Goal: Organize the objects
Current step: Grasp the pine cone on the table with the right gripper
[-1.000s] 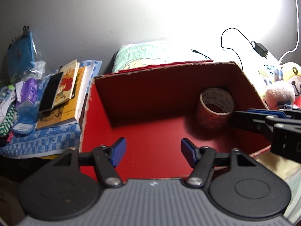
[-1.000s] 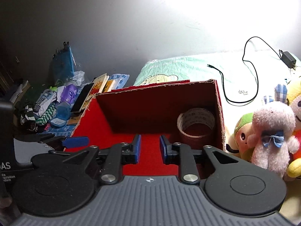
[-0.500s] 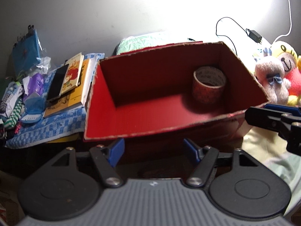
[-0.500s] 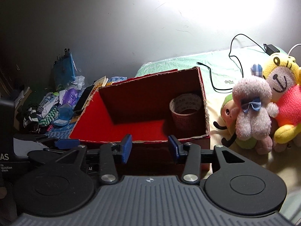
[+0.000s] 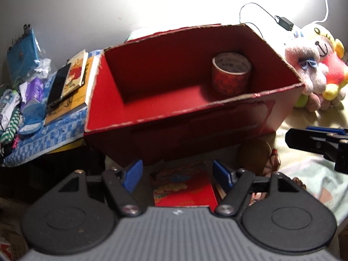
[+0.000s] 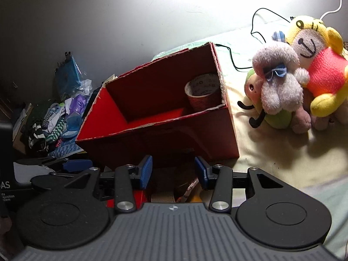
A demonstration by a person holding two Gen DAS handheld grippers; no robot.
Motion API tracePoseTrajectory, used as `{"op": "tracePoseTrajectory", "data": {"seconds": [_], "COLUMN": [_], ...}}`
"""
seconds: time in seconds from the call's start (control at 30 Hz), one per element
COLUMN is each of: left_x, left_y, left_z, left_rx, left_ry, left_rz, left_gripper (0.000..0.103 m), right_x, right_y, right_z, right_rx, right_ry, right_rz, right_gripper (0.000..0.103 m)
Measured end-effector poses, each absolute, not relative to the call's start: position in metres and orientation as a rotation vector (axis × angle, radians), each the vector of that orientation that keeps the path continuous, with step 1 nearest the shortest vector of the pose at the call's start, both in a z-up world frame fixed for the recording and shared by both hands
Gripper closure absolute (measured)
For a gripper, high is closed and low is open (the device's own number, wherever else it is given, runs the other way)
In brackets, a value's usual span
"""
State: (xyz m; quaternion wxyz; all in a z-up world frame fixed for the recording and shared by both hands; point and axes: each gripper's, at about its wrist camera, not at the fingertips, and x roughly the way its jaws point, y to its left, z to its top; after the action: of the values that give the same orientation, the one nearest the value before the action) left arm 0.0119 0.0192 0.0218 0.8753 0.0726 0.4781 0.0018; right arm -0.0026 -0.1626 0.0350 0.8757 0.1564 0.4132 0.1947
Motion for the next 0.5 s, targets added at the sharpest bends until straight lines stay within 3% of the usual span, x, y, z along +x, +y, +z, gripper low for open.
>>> {"op": "tracePoseTrajectory", "data": {"seconds": [0.5], "left_x": [-0.023], "left_y": [-0.006], "left_z": [0.017], "left_rx": [0.063], "left_ry": [0.972], "left_rz": [-0.453], "left_gripper": [0.036], "right_x": [-0.009], "right_y": [-0.211], "right_z": [-0.016], "right_rx": [0.500], "right_ry": [1.064], "right_rz": [0.364], "right_gripper": [0.057]}}
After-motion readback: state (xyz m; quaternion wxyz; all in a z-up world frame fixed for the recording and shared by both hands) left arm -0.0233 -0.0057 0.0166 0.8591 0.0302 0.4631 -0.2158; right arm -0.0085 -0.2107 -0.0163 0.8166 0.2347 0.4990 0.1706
